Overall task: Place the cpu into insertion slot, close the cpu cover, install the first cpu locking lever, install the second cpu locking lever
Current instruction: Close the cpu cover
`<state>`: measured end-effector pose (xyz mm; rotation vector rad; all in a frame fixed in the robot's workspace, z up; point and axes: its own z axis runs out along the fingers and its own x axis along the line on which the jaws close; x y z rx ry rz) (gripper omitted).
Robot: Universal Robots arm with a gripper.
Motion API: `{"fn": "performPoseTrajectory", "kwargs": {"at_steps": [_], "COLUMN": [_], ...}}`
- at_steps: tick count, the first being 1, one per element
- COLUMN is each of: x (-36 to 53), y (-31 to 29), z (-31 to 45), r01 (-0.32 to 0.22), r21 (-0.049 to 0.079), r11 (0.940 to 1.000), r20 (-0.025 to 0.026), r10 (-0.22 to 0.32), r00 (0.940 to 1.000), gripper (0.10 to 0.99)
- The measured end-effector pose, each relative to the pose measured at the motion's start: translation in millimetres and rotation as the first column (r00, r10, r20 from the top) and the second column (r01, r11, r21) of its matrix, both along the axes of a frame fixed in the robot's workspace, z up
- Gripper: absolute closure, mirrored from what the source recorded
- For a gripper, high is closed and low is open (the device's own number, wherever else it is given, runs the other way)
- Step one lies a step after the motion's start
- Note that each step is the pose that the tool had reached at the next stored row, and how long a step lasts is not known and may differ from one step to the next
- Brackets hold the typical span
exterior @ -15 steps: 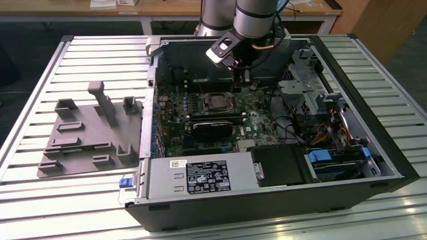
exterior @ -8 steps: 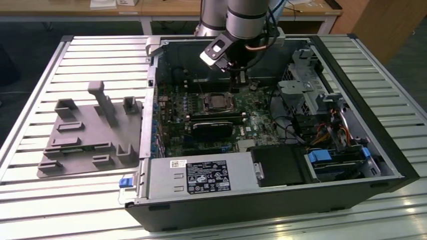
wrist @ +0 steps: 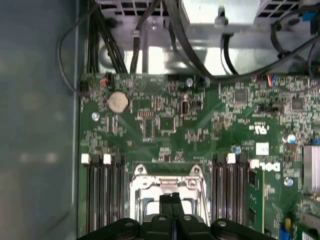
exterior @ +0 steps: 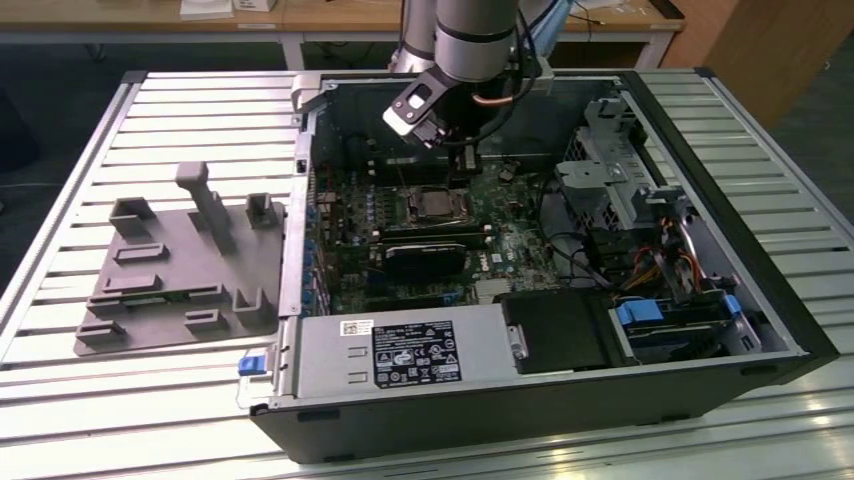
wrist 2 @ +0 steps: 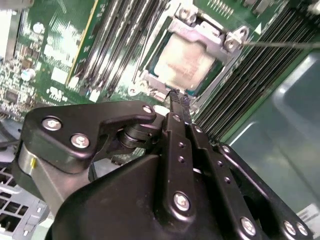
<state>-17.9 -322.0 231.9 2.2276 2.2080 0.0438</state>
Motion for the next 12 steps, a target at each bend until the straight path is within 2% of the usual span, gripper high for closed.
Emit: {"fn": "performPoseTrajectory", "kwargs": {"at_steps": [12], "x": [-23.3], "y": [0.0], "z": [-5.0], "r01": [0.0], "r21": [0.0], "r11": [1.0], "r20": [0.0012], "r10": [0.0], "r00": [1.0], "gripper": [0.98]}}
